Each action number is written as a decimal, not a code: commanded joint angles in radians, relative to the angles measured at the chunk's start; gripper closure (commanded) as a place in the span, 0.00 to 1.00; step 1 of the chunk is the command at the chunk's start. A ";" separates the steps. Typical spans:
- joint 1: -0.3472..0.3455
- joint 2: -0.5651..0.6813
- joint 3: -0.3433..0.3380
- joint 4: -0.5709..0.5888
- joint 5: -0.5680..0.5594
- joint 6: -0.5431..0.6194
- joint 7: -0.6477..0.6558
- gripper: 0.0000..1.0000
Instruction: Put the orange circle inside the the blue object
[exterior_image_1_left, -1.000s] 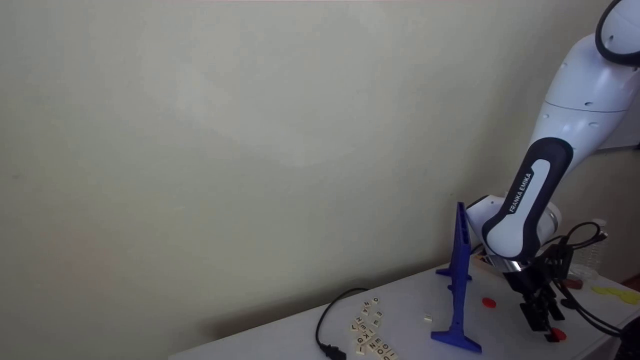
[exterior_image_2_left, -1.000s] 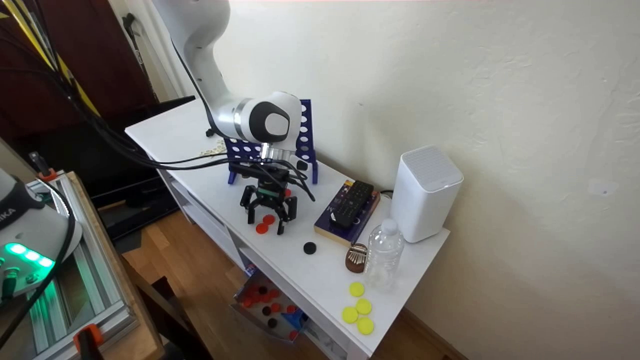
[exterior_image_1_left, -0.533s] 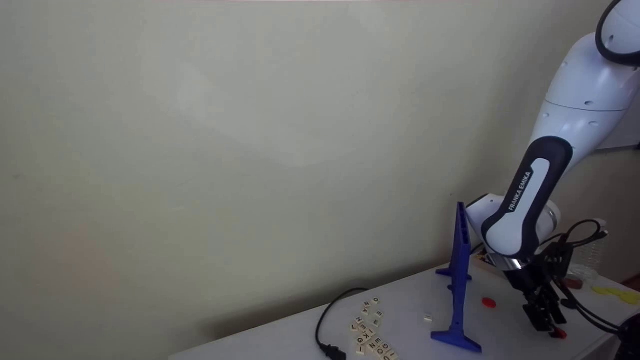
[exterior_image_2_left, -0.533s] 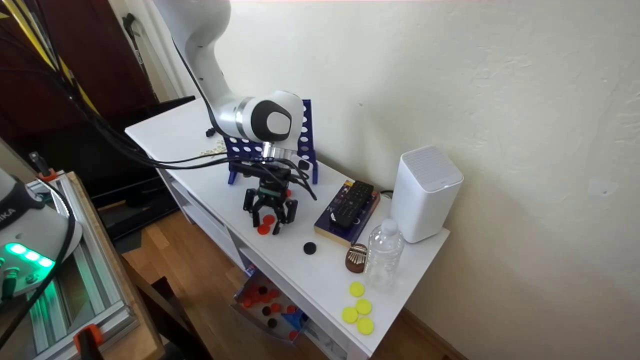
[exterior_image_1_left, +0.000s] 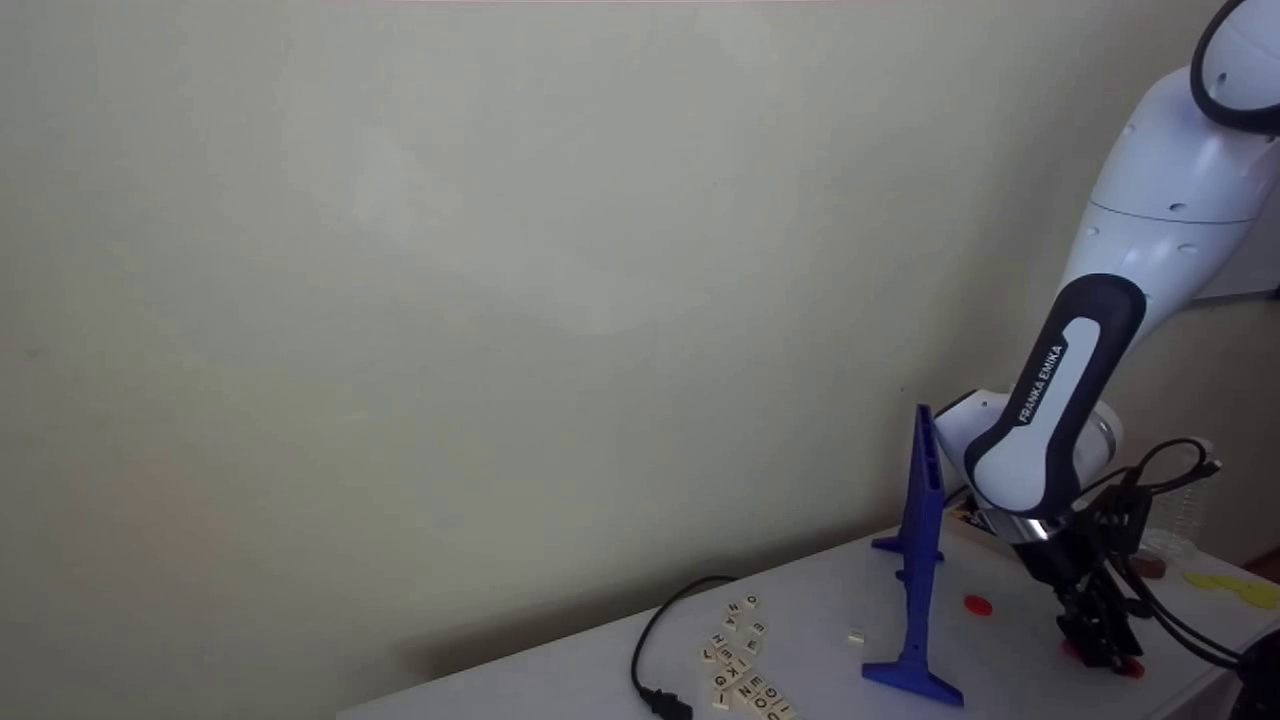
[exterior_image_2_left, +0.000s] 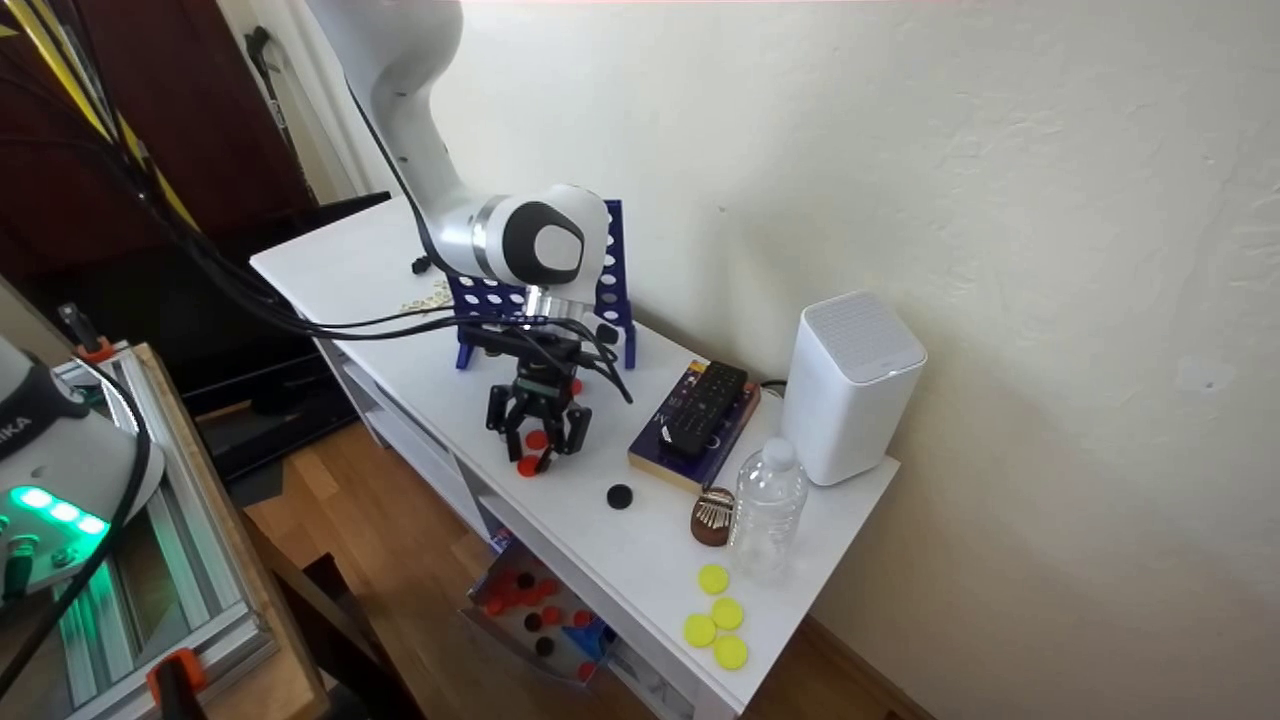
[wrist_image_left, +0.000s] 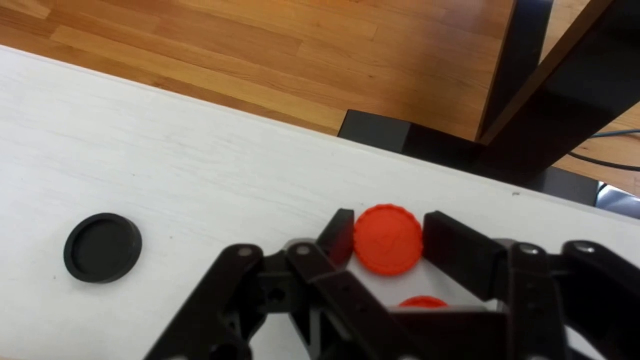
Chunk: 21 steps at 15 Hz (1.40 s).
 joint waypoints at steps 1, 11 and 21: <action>0.003 0.023 -0.005 0.008 -0.001 0.001 -0.005 0.83; -0.061 -0.138 -0.022 -0.189 0.015 0.224 -0.023 0.83; -0.053 -0.160 -0.021 -0.188 0.040 0.225 -0.018 0.23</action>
